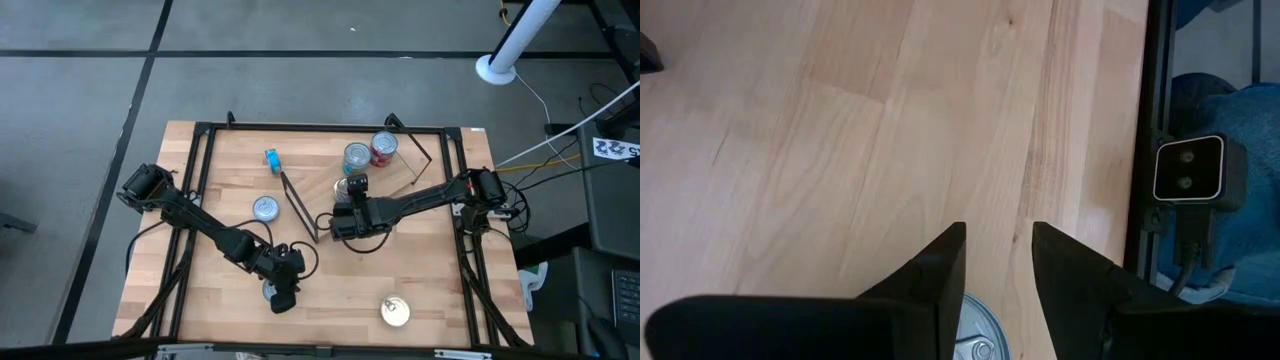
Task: Stack canned seafood by type on shelf
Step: Stack the left blue tuna can on top of the blue tuna can on the shelf
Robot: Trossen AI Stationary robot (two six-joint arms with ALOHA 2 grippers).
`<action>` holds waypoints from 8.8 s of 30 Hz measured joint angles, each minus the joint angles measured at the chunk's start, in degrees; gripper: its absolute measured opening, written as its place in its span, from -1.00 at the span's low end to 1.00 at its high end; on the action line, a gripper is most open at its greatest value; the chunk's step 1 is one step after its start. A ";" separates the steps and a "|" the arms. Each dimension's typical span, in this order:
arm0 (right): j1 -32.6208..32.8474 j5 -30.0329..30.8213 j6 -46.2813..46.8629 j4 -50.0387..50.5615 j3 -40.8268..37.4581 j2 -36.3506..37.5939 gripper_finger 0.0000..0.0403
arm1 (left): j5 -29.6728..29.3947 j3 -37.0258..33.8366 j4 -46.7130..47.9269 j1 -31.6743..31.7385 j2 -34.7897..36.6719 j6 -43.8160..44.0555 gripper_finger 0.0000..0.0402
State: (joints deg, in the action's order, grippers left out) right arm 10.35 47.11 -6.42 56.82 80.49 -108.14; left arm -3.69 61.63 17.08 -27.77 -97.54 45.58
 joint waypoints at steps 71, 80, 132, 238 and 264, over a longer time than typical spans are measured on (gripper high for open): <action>-2.14 1.93 -10.57 -6.41 0.02 -0.04 0.08 | -1.64 -0.04 -21.84 0.63 0.00 -11.87 -0.45; -2.98 -1.99 -12.56 -5.86 0.92 -0.04 0.08 | -6.43 0.04 -24.95 3.19 0.00 -19.49 -0.45; -4.39 -0.01 -13.37 -9.80 0.87 -0.04 0.08 | -19.68 -2.30 -1.43 4.79 27.22 -40.26 -0.45; -7.43 -8.72 -7.77 -14.76 0.94 -0.01 0.32 | -24.24 -49.90 10.60 13.57 96.32 -45.59 -0.45; -7.50 -6.56 -13.42 -14.98 0.87 -0.02 0.81 | -24.24 -49.90 10.60 13.57 96.32 -45.59 -0.45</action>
State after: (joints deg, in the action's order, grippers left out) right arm 2.85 40.55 -19.84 41.85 81.36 -108.16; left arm -27.92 11.73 27.68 -14.20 -1.21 -0.01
